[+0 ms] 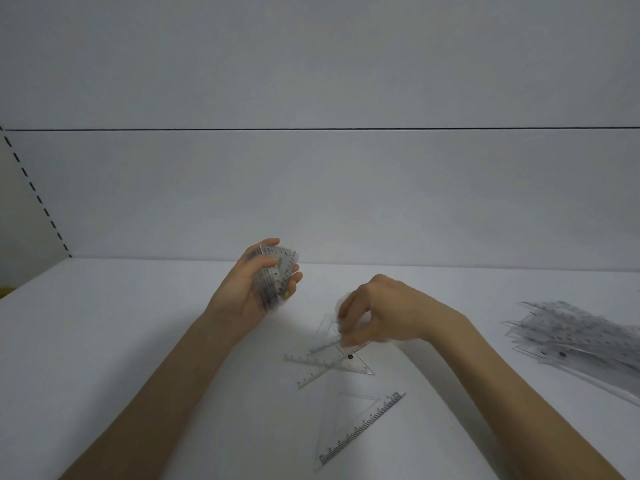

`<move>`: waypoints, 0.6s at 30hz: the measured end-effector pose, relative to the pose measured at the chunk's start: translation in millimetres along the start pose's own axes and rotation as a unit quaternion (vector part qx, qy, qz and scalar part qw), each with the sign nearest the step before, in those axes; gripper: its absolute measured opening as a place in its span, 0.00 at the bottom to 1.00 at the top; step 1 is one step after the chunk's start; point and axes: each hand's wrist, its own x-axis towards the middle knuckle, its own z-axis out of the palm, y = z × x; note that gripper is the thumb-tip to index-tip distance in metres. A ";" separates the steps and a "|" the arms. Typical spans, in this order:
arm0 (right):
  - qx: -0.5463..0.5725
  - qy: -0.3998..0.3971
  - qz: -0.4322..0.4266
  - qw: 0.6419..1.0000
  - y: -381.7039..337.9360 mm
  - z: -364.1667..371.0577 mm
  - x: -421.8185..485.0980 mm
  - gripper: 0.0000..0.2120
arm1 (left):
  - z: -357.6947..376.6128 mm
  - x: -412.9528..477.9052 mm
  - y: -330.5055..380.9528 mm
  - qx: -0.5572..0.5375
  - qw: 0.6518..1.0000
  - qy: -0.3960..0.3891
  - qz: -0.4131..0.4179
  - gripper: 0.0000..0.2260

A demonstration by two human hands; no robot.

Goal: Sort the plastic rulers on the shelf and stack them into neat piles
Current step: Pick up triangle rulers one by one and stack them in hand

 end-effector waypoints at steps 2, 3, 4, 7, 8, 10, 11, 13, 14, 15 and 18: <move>-0.028 0.065 -0.012 0.997 -4.2 -2.8 -3.3 0.06 | -0.2 -0.5 0.4 -0.001 1.000 0.002 0.001 0.12; -0.032 0.115 -0.014 0.993 -4.4 -4.5 -3.7 0.07 | -0.5 -0.4 0.7 -0.002 1.000 0.004 0.002 0.12; -0.004 0.162 -0.008 0.987 -4.7 -7.5 -4.4 0.08 | -0.9 -0.5 1.0 -0.003 1.000 0.005 0.001 0.12; 0.191 0.224 0.005 0.956 -2.7 -16.1 -7.1 0.11 | -1.9 -0.4 1.2 -0.007 1.000 0.005 0.001 0.12; 0.227 0.219 0.005 0.949 -3.8 -18.4 -8.9 0.12 | -1.5 -0.5 1.1 -0.005 1.000 0.003 0.000 0.12; 0.260 0.208 0.007 0.943 -3.2 -19.5 -10.4 0.14 | -0.2 -1.6 0.5 -0.002 1.000 -0.003 -0.006 0.12; 0.280 0.206 0.013 0.937 -2.3 -19.5 -10.6 0.14 | 1.1 -2.5 0.2 0.001 1.000 -0.009 -0.009 0.12; 0.350 0.203 0.027 0.914 -1.5 -19.3 -10.1 0.12 | 4.0 -4.6 -0.9 0.007 0.999 -0.028 -0.012 0.12; 0.394 0.201 0.030 0.896 -3.0 -19.2 -9.4 0.11 | 5.8 -6.2 -1.6 0.009 0.999 -0.041 -0.012 0.12; 0.439 0.197 0.028 0.876 -5.9 -18.7 -8.4 0.07 | 7.4 -7.5 -2.3 0.013 0.998 -0.054 -0.012 0.11; 0.551 0.182 0.033 0.814 -19.5 -12.0 -3.0 0.13 | 12.5 -11.9 -5.9 0.052 0.994 -0.097 -0.008 0.13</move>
